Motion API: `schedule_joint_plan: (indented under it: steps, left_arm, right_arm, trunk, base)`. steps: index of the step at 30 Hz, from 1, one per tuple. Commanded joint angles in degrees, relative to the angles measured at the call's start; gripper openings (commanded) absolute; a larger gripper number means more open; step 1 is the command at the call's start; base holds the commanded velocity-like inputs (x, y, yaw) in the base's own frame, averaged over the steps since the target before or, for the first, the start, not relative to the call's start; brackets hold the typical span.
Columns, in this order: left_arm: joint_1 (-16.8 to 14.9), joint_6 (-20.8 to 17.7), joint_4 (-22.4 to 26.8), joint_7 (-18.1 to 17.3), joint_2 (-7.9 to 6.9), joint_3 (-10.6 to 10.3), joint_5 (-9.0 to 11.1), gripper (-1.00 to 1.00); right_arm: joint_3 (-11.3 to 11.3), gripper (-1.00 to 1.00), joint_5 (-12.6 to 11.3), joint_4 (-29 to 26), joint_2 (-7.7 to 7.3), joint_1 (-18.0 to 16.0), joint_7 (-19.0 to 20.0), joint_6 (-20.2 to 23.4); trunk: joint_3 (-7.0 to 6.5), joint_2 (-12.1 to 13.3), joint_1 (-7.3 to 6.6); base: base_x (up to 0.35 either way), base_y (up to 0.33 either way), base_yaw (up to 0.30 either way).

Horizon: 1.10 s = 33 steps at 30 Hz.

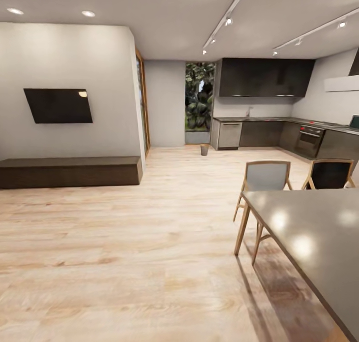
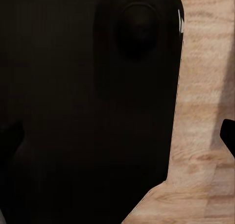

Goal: Put the three can of soda from the living room inside the tash can in the kitchen.

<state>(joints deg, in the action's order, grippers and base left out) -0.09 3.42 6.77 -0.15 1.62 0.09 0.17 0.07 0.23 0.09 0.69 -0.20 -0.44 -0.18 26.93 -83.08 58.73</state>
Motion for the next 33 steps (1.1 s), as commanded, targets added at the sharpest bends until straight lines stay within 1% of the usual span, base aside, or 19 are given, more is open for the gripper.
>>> schedule_joint_plan:
  steps: [1,10,14,15,27,30,33]
  left_arm:
    - [0.00,0.00,0.00,0.01,-0.01,0.00,0.00,1.00]
    - [0.00,0.08,-0.02,0.01,-0.30,0.09,0.07,1.00]
    - [0.00,-0.08,-0.31,0.18,-0.31,0.23,0.54,1.00]
    - [0.00,-1.17,-0.20,0.20,-0.01,0.26,1.24,1.00]
    - [0.00,-0.70,0.02,0.29,-0.01,0.32,1.61,1.00]
    - [0.00,-0.69,0.51,0.36,0.03,0.33,2.55,1.00]
    - [0.00,-0.69,1.10,0.34,-0.10,0.28,5.19,1.00]
  right_arm:
    - [0.00,1.00,0.01,0.00,-0.01,0.00,0.00,0.00]
    - [0.36,1.00,0.18,0.00,-0.07,-0.01,-0.06,0.22]
    - [0.34,1.00,0.27,0.00,-0.08,-0.03,-0.12,0.12]
    - [0.13,1.00,0.15,0.00,-0.12,-0.03,-0.17,-0.04]
    - [0.10,1.00,0.15,0.00,-0.17,-0.03,-0.12,-0.09]
    - [0.26,1.00,0.19,0.00,-0.15,-0.02,-0.12,-0.09]
    - [0.28,1.00,0.21,0.00,-0.11,-0.02,-0.13,-0.09]
  trunk:
    - [0.00,0.00,0.00]
    - [0.00,0.00,0.00]
    - [0.00,0.00,0.00]
    - [0.00,0.00,0.00]
    - [0.00,0.00,0.00]
    - [0.00,0.00,0.00]
    - [0.00,0.00,0.00]
  base:
    - [0.330,0.129,0.000]
    - [0.330,0.120,0.000]
    - [0.330,0.118,0.000]
    - [0.330,0.118,0.000]
    - [0.330,0.118,0.000]
    - [0.330,0.107,0.000]
    - [0.333,0.054,0.000]
